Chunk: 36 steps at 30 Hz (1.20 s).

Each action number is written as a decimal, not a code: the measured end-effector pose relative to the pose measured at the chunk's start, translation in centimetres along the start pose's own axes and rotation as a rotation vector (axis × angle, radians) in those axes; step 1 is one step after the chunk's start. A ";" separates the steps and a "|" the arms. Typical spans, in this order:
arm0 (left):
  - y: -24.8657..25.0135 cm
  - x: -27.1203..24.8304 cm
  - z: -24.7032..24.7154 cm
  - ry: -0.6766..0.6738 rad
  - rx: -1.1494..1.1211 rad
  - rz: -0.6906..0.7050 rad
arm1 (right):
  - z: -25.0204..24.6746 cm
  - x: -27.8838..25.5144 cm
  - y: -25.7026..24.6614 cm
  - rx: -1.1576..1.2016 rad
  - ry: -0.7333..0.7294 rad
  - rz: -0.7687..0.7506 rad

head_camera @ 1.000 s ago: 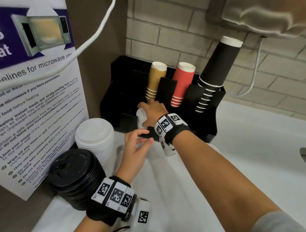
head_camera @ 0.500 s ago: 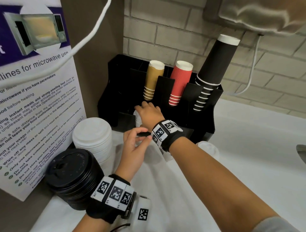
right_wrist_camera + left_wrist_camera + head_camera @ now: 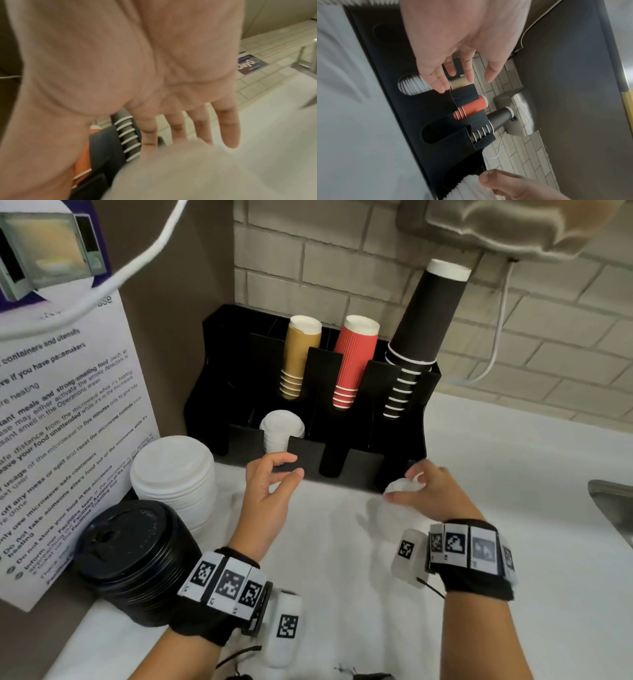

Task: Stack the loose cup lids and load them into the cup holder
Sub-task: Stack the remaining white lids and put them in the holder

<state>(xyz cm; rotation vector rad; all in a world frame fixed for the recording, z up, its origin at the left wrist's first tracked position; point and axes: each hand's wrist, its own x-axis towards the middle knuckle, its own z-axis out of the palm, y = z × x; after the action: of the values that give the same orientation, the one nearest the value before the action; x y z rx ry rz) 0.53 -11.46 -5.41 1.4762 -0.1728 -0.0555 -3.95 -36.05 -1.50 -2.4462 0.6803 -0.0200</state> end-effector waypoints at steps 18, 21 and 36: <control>0.2 -1.2 1.7 -0.090 0.046 -0.010 | 1.1 -1.0 1.4 0.124 0.193 -0.099; 0.2 -1.5 1.6 -0.166 0.082 0.012 | 0.3 -1.7 0.3 0.200 0.217 -0.176; 0.5 -2.6 1.4 -0.333 -0.112 0.101 | 2.5 -5.7 -6.7 0.648 -0.327 -0.435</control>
<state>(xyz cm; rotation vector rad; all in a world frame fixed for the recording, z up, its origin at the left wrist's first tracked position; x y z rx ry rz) -2.27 -12.45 -5.00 1.3368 -0.5061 -0.2258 -5.37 -27.36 0.90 -1.8577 -0.0239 -0.0087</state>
